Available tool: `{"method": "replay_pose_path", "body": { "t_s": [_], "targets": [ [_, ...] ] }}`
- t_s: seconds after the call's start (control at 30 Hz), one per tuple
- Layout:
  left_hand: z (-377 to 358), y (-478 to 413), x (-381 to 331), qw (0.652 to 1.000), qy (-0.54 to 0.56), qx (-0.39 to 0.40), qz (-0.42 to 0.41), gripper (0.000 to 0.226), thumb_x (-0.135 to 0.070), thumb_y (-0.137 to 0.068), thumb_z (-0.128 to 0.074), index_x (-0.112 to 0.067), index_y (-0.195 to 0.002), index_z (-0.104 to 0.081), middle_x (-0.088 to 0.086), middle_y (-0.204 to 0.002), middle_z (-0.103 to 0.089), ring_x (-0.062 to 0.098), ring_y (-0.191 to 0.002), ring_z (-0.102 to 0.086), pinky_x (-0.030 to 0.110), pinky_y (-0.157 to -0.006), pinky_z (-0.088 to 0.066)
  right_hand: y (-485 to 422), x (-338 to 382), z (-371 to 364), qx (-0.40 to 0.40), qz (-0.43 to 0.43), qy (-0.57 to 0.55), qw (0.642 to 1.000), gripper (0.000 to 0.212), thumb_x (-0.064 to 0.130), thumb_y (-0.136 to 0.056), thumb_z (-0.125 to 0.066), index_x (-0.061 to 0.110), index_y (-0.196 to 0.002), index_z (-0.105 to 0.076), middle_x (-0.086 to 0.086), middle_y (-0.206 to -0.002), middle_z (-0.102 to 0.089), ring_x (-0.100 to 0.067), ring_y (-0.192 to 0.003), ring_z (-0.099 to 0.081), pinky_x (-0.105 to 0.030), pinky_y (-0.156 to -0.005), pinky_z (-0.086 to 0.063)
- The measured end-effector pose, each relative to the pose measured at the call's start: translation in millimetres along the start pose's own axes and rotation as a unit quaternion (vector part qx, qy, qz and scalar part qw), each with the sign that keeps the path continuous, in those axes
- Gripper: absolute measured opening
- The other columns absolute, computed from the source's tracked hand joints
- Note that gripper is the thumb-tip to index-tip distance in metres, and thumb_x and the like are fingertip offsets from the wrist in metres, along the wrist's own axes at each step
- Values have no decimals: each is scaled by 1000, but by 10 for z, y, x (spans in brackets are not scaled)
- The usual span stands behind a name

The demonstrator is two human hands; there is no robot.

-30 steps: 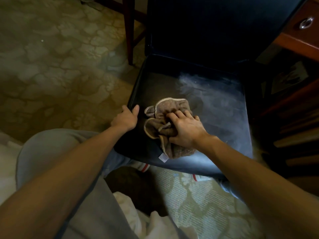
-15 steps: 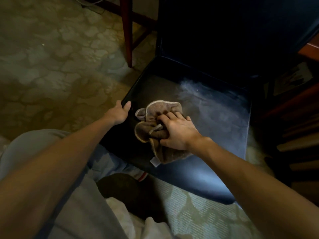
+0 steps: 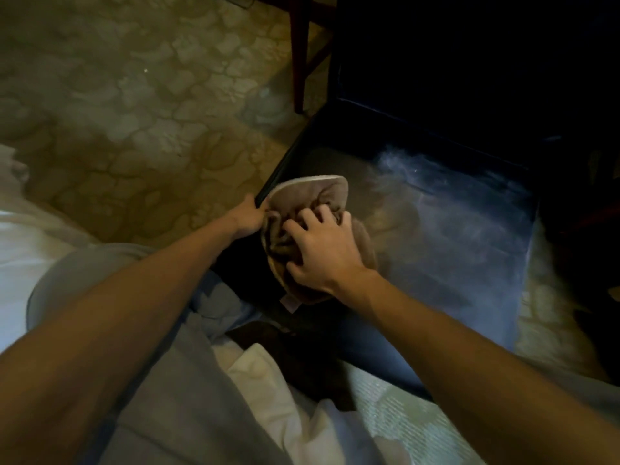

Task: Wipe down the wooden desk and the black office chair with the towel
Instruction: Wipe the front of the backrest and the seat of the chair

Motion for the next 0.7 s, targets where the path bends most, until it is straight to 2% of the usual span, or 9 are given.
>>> {"method": "replay_pose_path", "body": {
  "t_s": [0.07, 0.13, 0.2, 0.27, 0.33, 0.47, 0.57, 0.7],
  "targets": [
    [-29, 17, -55, 1000, 8, 9, 12, 70, -51, -107, -37, -5, -158, -25, 21, -157, -40, 38, -142, -42, 45, -118, -35, 232, 48, -19, -18, 91, 26, 995, 56, 58, -74, -50, 27, -120, -61, -5, -117, -55, -33, -110, -47, -50, -89, -36],
    [-59, 37, -111, 999, 12, 21, 24, 75, -58, -107, -28, -7, -161, -19, 19, -162, -34, 38, -146, -36, 48, -121, -29, 534, 56, -84, -4, 196, 75, 978, 50, 58, -73, -60, 28, -113, -64, -4, -113, -57, -30, -105, -47, -46, -87, -33],
    [-92, 26, -144, 999, 10, 31, 25, 75, -58, -107, -24, -8, -162, -14, 19, -164, -29, 38, -149, -31, 50, -123, -25, 835, -4, -155, 31, 286, 116, 951, 44, 60, -76, -67, 31, -109, -67, -1, -114, -60, -27, -107, -49, -46, -92, -36],
    [-99, -10, -144, 999, 9, 38, 27, 75, -56, -108, -24, -7, -162, -11, 20, -165, -27, 38, -150, -29, 48, -124, -23, 1048, -49, -196, 65, 356, 151, 920, 35, 57, -82, -67, 36, -110, -69, 3, -116, -62, -24, -111, -53, -46, -98, -42],
    [-64, -44, -109, 999, 11, 40, 30, 74, -55, -109, -24, -6, -162, -9, 21, -165, -26, 38, -151, -28, 47, -124, -23, 1131, -37, -213, 94, 387, 175, 900, 32, 51, -85, -65, 38, -113, -69, 5, -119, -61, -23, -115, -53, -46, -101, -45],
    [25, -52, -56, 998, 16, 36, 40, 72, -53, -109, -24, -5, -162, -11, 22, -163, -28, 40, -149, -31, 47, -123, -25, 1021, 99, -135, 90, 336, 148, 926, 27, 44, -83, -63, 36, -107, -72, 1, -114, -63, -25, -109, -56, -44, -95, -48],
    [70, -95, -2, 998, 20, 42, 40, 70, -51, -110, -26, -5, -161, -15, 21, -162, -30, 39, -149, -30, 47, -123, -25, 857, 152, -71, 66, 290, 141, 944, 34, 38, -83, -45, 32, -106, -69, -3, -112, -60, -28, -107, -54, -46, -91, -46],
    [80, -94, 39, 997, 37, 47, 49, 71, -55, -108, -27, -8, -160, -19, 19, -161, -33, 38, -147, -33, 48, -122, -27, 479, -82, 54, 62, 167, 117, 977, 40, 49, -86, -58, 32, -122, -62, -6, -125, -53, -31, -119, -47, -48, -92, -39]
  ]
}}
Point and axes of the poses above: each hand's wrist, its own y-axis away from the middle knuckle, its own z-axis out of the back of the hand, x = y × z, the point moved 2 cm from there along -y, towards the middle knuckle
